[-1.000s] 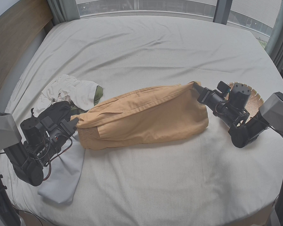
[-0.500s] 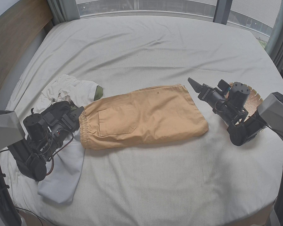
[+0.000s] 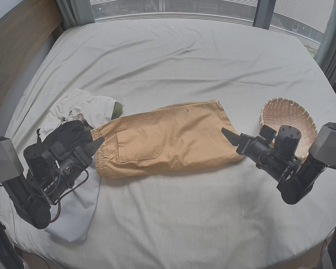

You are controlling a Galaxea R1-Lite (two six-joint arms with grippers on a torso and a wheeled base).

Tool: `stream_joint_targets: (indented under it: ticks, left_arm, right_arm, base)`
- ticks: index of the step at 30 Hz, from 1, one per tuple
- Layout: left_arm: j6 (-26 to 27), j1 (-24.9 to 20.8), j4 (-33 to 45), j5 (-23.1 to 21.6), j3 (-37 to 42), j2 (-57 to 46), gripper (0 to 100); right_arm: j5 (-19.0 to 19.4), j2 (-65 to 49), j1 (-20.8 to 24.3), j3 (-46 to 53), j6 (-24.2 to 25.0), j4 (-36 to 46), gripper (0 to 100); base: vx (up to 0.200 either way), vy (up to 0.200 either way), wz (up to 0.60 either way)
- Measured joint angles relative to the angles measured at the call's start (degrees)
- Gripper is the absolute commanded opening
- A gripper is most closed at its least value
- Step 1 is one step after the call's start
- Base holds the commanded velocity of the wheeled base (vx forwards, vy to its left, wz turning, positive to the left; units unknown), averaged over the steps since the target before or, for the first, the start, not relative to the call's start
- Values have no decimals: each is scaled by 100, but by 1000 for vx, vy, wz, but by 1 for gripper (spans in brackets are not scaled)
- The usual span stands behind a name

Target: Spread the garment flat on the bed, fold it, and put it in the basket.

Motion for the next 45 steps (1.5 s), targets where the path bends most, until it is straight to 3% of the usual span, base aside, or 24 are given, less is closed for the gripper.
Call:
stream_joint_targets:
  ticks: [7, 20, 42, 43, 45]
  left_arm:
    - [594, -145, -9, -325, 758, -161, 100]
    - [1161, -254, -13, -360, 1209, -212, 100]
    - [1176, -278, -11, -354, 1342, -218, 100]
    - [1176, -269, -13, -351, 1348, -218, 100]
    - [1176, -258, -11, -349, 1353, -218, 100]
  right_arm:
    - [-71, -105, 124, 712, 78, -268, 100]
    - [-255, 528, 74, 786, 518, -296, 100]
    - [-479, 1596, -9, -1052, 729, -48, 100]
    - [-482, 1626, -11, -1118, 764, -46, 0]
    - [-492, 1664, -16, -1190, 806, -52, 0]
  base:
    - [0, 0, 0]
    - [0, 0, 0]
    - [0, 0, 0]
    - [0, 0, 0]
    - [0, 0, 0]
